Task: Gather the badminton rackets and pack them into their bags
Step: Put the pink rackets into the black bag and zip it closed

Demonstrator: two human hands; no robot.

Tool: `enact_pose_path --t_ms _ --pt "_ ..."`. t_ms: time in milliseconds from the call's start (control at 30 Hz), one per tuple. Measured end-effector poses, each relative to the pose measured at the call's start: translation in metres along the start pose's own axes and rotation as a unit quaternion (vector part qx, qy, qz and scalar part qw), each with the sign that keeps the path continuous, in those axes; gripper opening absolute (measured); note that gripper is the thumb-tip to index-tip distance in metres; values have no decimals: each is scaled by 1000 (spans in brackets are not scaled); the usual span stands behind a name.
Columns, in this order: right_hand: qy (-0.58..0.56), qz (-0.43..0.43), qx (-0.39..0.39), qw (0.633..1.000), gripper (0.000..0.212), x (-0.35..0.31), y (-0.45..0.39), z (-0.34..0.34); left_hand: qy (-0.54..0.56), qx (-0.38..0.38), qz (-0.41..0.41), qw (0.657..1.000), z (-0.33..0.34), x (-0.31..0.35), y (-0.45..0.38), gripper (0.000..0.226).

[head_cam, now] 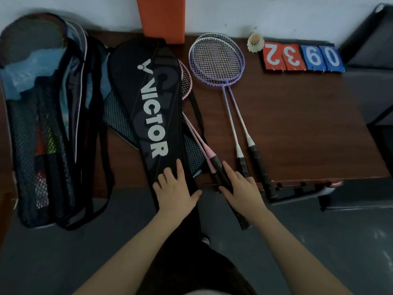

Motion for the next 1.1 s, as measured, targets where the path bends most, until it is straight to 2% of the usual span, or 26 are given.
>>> enact_pose_path --t_ms 100,267,367,533,633,767,833,900,1000,1067,1100 --pt "-100 16 -47 994 76 1 5 1 3 2 -22 1000 6 -3 15 95" --pt "-199 35 7 979 74 2 6 -7 54 3 -17 998 -1 -3 16 80" --pt "-231 50 5 972 77 4 8 -8 81 -3 -22 996 -3 -5 16 73" --pt "-196 42 -33 979 88 -6 10 4 224 -9 -8 975 -8 -14 18 56" --pt "-277 62 -29 958 81 -13 11 5 318 12 -12 948 -15 -26 24 34" --pt "-380 67 -18 922 73 -26 10 -11 465 -9 -28 885 -28 -27 26 43" --pt "-416 75 -13 906 71 -32 10 -20 496 -19 -13 868 -34 -20 27 46" --pt "-447 80 -12 891 69 -39 10 -26 505 -29 0 862 -34 -17 28 46" --pt "-499 94 0 861 65 -49 9 -28 463 -28 34 885 -32 -17 30 48" --pt "-489 101 7 866 63 -56 10 -25 466 -33 26 884 -32 -18 30 50" --pt "-475 105 7 874 63 -59 11 -22 489 -40 12 871 -34 -19 31 50"
Point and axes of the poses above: each hand's wrist, its own y-axis away from the middle knuckle, its own z-axis out of the palm, x = y × z, the point moved 7 cm from there along -y, towards the middle knuckle, and after that the axes turned 8 degrees about -z, right-handed, at the moved point
